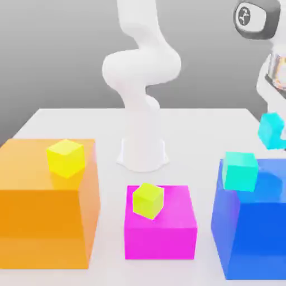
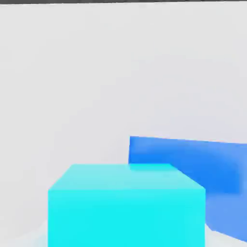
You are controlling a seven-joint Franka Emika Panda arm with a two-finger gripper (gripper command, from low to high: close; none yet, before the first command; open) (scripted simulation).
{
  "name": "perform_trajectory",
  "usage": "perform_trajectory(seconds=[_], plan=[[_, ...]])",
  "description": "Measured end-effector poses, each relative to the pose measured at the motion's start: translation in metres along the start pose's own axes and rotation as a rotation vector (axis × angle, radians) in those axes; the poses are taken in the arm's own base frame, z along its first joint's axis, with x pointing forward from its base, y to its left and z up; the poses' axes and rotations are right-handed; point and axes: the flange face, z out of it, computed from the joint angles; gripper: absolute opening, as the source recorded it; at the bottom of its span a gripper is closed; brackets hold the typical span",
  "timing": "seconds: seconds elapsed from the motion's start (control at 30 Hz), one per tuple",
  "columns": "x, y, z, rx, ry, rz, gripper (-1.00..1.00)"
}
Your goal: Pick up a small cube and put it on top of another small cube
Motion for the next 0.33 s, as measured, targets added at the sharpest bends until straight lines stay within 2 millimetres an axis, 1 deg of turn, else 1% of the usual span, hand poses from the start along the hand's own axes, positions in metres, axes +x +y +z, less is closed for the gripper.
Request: perform_trajectory(seconds=[0.03, 0.07, 0.1, 0.13, 0.2, 0.23, 0.33], plan=[[-0.003, 0.02, -0.014, -0.027, 0.017, 0.034, -1.0], [-0.003, 0.037, -0.019, -0.055, 0.036, 0.053, -1.0], [-0.003, 0.047, -0.014, -0.069, 0.045, 0.062, -1.0], [-0.002, 0.052, -0.004, -0.077, 0.049, 0.067, -1.0], [-0.001, 0.058, 0.024, -0.082, 0.053, 0.07, -1.0], [-0.001, 0.059, 0.032, -0.083, 0.053, 0.071, 1.0], [-0.001, 0.059, 0.032, -0.083, 0.053, 0.071, 1.0]])
